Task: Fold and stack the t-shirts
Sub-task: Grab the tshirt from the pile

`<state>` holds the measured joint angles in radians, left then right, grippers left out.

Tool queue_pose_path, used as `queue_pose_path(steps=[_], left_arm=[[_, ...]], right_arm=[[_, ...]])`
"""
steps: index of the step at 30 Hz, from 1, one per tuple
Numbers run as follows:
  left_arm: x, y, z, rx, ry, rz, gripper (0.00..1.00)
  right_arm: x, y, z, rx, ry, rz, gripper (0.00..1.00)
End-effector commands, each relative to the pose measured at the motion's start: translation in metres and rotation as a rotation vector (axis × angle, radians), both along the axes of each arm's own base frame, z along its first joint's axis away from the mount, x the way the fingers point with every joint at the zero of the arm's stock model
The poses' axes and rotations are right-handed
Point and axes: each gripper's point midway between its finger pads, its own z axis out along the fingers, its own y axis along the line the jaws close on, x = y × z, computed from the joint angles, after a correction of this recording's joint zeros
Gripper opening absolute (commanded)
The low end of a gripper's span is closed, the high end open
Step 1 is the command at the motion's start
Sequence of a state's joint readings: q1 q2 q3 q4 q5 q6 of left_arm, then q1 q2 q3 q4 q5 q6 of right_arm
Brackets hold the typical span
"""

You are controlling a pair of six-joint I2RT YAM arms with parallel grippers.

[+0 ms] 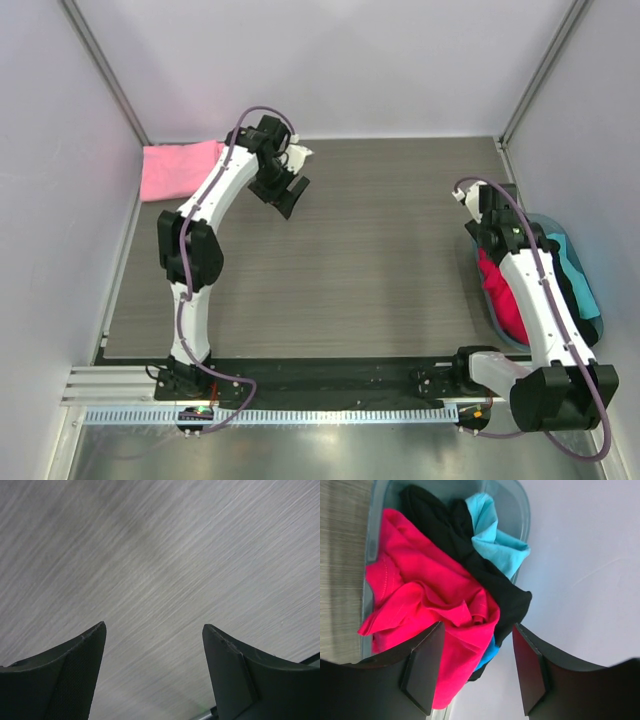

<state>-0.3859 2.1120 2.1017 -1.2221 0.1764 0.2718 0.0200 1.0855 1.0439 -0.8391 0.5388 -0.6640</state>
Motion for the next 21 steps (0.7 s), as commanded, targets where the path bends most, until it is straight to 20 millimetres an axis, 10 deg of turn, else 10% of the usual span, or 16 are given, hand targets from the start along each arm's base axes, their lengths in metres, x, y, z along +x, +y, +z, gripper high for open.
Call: queue_pose_path(steps=[1,14,21], left_arm=[[-0.008,0.011,0.004,0.063,0.016,-0.020,0.78],[-0.008,0.007,-0.005,0.146,-0.005,-0.051,0.79],[-0.009,-0.001,-0.010,0.146,0.003,-0.065,0.79]], right_arm=[[0.003,-0.014,-0.006,-0.012,0.017,-0.029,0.62],[0.001,-0.033,-0.049,0.059,0.145,-0.066,0.50],[0.001,-0.036,-0.038,0.058,0.137,-0.067,0.01]])
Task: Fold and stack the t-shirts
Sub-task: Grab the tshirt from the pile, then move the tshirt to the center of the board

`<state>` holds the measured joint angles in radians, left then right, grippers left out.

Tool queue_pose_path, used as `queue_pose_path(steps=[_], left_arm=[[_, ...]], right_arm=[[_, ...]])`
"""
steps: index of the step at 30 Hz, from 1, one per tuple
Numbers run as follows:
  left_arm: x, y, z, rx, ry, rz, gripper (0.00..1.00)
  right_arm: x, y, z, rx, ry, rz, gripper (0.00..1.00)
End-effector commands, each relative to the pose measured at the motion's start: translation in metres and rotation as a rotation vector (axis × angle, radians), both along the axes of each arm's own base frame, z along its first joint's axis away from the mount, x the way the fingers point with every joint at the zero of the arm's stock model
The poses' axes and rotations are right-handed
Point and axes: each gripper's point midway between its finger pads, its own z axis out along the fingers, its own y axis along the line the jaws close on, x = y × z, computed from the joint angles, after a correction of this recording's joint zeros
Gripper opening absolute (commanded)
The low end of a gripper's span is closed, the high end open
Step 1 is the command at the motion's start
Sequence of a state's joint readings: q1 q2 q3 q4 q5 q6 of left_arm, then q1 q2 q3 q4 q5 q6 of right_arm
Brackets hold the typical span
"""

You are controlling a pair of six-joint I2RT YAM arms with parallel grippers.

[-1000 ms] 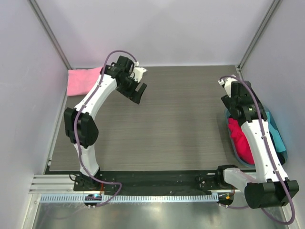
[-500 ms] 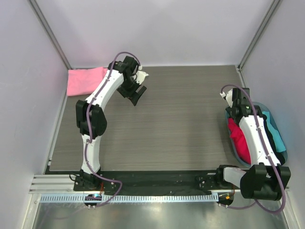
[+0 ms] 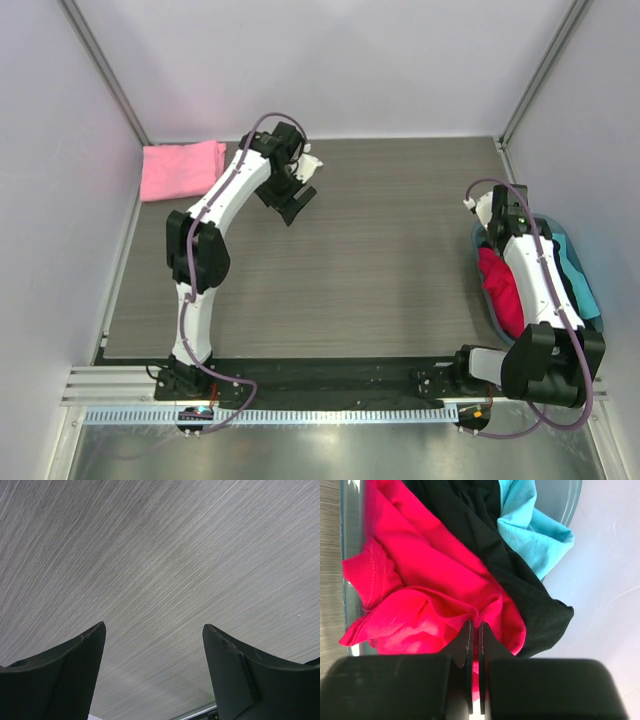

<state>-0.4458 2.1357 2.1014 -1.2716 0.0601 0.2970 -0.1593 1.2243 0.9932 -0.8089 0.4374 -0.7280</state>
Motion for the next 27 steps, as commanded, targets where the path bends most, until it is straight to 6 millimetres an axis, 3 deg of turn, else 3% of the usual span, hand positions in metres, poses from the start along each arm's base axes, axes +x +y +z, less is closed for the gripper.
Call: queue_pose_path(steps=[1,3,4,7,8,10,11,13,16,17,21,23,24,25,27], left_arm=[[0.005,-0.001,0.005,0.004,-0.020,-0.015,0.79],[0.007,-0.003,0.011,-0.011,-0.035,-0.013,0.79],[0.010,-0.005,0.017,-0.027,-0.053,-0.011,0.79],[0.017,-0.008,0.038,-0.069,-0.110,0.003,0.81],[0.021,-0.009,0.051,-0.087,-0.143,0.011,0.82],[0.025,-0.009,0.066,-0.124,-0.178,0.027,0.86],[0.029,-0.011,0.081,-0.151,-0.214,0.027,0.88],[0.027,-0.015,0.106,-0.196,-0.258,0.027,0.91],[0.031,-0.011,0.149,-0.237,-0.387,0.047,0.97],[0.032,-0.006,0.159,-0.244,-0.416,0.061,0.99],[0.030,0.011,0.196,-0.302,-0.501,0.142,1.00],[0.029,0.031,0.215,-0.337,-0.537,0.218,1.00],[0.028,0.036,0.221,-0.365,-0.542,0.257,1.00],[0.026,0.053,0.233,-0.382,-0.571,0.307,1.00],[0.024,0.069,0.240,-0.404,-0.585,0.381,1.00]], right_arm=[[0.011,-0.001,0.024,-0.005,-0.066,0.014,0.01],[0.022,-0.001,0.053,-0.013,-0.148,0.041,0.01],[0.032,-0.001,0.079,-0.026,-0.220,0.056,0.01],[0.047,0.001,0.131,-0.047,-0.344,0.111,0.01],[0.055,0.004,0.168,-0.061,-0.428,0.148,0.01],[0.063,0.010,0.199,-0.063,-0.482,0.213,0.01],[0.066,0.014,0.231,-0.075,-0.555,0.245,0.01],[0.074,0.026,0.269,-0.064,-0.645,0.318,0.01],[0.090,0.046,0.294,-0.025,-0.703,0.398,0.01],[0.090,0.053,0.319,-0.029,-0.764,0.419,0.01],[0.110,0.095,0.357,0.023,-0.868,0.565,0.01],[0.118,0.141,0.369,0.081,-0.910,0.733,0.01],[0.122,0.157,0.367,0.105,-0.906,0.794,0.01],[0.126,0.189,0.358,0.162,-0.896,0.905,0.01],[0.130,0.223,0.344,0.219,-0.874,0.997,0.01]])
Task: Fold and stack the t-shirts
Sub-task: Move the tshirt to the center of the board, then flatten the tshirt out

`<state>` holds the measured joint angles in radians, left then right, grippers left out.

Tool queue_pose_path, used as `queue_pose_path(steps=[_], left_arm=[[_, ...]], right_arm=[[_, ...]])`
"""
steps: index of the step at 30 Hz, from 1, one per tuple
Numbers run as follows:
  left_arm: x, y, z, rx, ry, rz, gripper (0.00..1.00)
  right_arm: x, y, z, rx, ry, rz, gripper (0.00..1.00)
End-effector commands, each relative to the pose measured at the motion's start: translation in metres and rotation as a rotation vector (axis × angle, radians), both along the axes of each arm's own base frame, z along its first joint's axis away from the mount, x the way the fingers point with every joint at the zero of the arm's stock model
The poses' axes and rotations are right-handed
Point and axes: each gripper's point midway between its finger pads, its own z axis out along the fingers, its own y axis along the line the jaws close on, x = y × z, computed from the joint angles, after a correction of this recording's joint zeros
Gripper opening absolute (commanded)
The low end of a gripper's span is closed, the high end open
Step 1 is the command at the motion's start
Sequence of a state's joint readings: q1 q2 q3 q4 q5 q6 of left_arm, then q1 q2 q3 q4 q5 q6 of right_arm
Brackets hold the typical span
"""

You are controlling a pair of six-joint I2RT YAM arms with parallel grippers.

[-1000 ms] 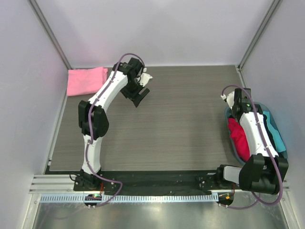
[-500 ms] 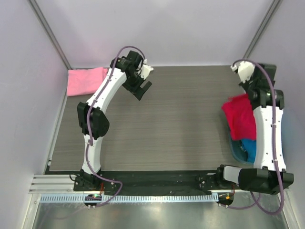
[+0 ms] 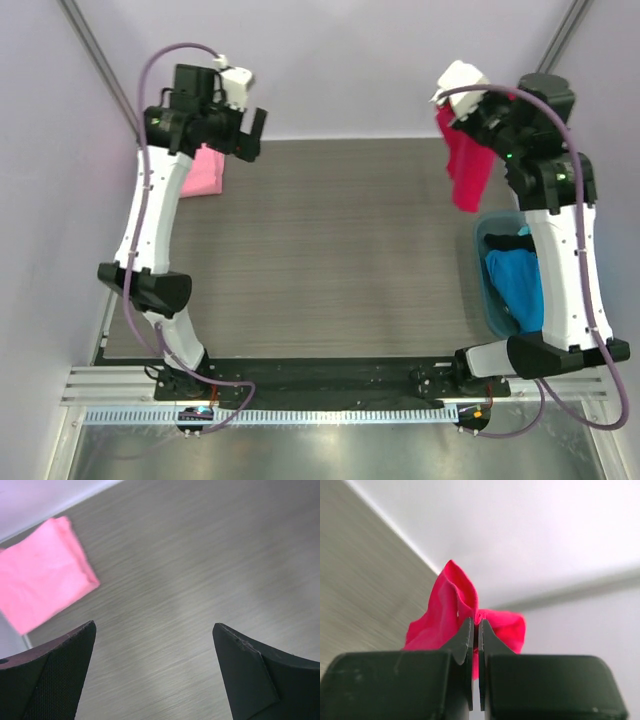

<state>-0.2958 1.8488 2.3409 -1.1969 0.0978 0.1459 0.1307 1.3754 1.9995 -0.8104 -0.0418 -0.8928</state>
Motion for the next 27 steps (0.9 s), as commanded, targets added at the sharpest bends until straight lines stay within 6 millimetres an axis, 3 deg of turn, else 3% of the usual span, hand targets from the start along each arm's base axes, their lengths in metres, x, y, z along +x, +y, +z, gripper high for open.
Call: queue_pose_path(steps=[1,5,7,9,10,12,13,15,17,18,20,21,22,24,25,26,27], left_arm=[[-0.007,0.040,0.044,-0.120,-0.093,0.157,1.00],[-0.021,0.065,0.034,-0.107,-0.064,0.219,1.00],[-0.028,0.071,0.016,-0.083,-0.018,0.238,1.00],[-0.035,0.073,0.011,-0.074,-0.004,0.243,1.00],[-0.038,0.074,0.005,-0.064,0.012,0.244,1.00],[-0.043,0.075,-0.005,-0.051,0.040,0.246,1.00],[-0.045,0.076,-0.010,-0.048,0.050,0.246,1.00],[-0.048,0.077,-0.021,-0.034,0.081,0.249,1.00],[-0.050,0.079,-0.026,-0.020,0.098,0.251,1.00],[-0.052,0.081,-0.031,-0.016,0.111,0.258,1.00],[-0.052,0.083,-0.031,-0.020,0.112,0.271,1.00],[-0.053,0.086,-0.031,-0.020,0.115,0.278,1.00],[-0.054,0.087,-0.029,-0.022,0.111,0.278,1.00],[-0.052,0.100,-0.022,0.006,0.076,0.317,1.00],[-0.053,0.109,-0.016,0.026,0.053,0.347,1.00],[-0.054,0.120,-0.011,0.048,0.034,0.381,1.00],[-0.055,0.133,-0.008,0.058,0.023,0.418,1.00]], right_arm=[[0.004,0.091,-0.007,0.011,-0.032,0.321,0.01],[0.009,0.154,-0.058,0.046,0.086,0.463,0.01],[0.019,0.167,-0.082,0.092,0.141,0.465,0.01],[0.030,0.164,-0.108,0.107,0.199,0.409,0.01],[0.039,0.164,-0.140,0.085,0.260,0.380,0.09],[0.058,0.155,-0.168,0.058,0.270,0.299,0.36],[0.064,0.154,-0.202,0.049,0.319,0.267,0.48],[0.075,0.153,-0.208,0.092,0.302,0.215,0.51],[0.080,0.160,-0.187,0.237,0.271,0.175,0.51],[0.075,0.169,-0.176,0.350,0.285,0.185,0.55],[0.058,0.188,-0.181,0.422,0.363,0.263,0.56],[0.044,0.202,-0.193,0.434,0.436,0.311,0.56],[0.019,0.236,-0.207,0.440,0.518,0.406,0.56],[-0.006,0.268,-0.235,0.421,0.630,0.512,0.55],[-0.029,0.294,-0.250,0.396,0.683,0.581,0.52],[-0.034,0.305,-0.262,0.386,0.712,0.589,0.51],[-0.039,0.320,-0.287,0.364,0.770,0.600,0.50]])
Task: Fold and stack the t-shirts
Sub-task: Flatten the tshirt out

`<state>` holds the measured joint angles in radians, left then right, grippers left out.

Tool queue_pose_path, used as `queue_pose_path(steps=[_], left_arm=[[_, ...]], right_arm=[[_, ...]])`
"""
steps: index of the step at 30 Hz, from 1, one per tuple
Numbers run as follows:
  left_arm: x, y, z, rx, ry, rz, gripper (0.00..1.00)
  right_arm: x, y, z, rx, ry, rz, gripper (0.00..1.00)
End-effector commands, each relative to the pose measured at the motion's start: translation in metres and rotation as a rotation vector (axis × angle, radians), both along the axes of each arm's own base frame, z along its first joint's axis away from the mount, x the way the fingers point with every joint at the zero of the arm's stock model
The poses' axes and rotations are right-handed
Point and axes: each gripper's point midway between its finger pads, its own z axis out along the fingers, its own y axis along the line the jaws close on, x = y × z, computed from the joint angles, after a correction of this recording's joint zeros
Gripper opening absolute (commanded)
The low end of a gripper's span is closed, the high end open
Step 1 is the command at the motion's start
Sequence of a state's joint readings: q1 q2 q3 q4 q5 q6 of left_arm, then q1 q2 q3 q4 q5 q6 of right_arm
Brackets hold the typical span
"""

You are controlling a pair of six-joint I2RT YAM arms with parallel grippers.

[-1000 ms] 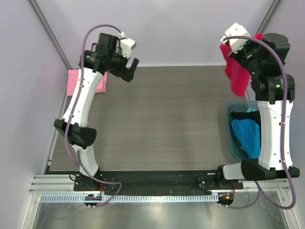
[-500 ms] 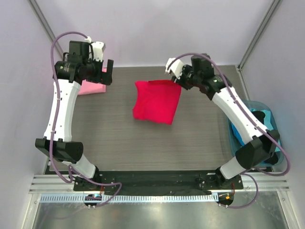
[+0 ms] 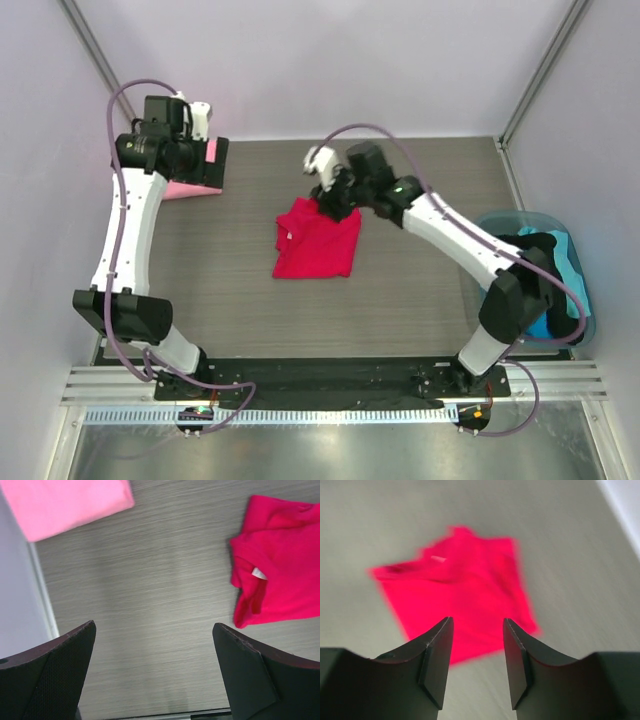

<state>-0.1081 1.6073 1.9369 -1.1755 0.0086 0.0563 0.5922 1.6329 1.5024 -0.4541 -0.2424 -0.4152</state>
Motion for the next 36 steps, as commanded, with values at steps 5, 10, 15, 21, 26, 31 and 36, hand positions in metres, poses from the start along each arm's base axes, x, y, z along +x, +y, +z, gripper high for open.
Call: queue_pose_path(steps=[5,10,15,21,26,31,36], left_arm=[[-0.039,0.072,0.050,0.040,-0.158,0.211,1.00],[-0.063,0.077,0.048,0.035,-0.173,0.225,1.00],[-0.071,0.081,0.050,0.035,-0.184,0.243,1.00],[-0.076,0.081,0.050,0.002,-0.187,0.250,1.00],[-0.081,0.077,0.048,-0.023,-0.184,0.240,1.00],[-0.086,0.077,0.051,-0.048,-0.193,0.248,1.00],[-0.091,0.079,0.048,-0.051,-0.189,0.256,0.99]], right_arm=[[-0.039,0.105,-0.073,0.051,0.267,0.176,0.48],[-0.015,0.121,-0.098,0.032,0.294,0.109,0.55],[-0.008,0.123,-0.113,0.000,0.293,0.093,0.55],[-0.010,0.122,-0.132,-0.026,0.317,0.088,0.53],[-0.008,0.125,-0.141,-0.031,0.323,0.080,0.53],[0.001,0.121,-0.154,-0.063,0.304,0.048,0.37],[0.009,0.121,-0.144,-0.066,0.260,0.019,0.10]])
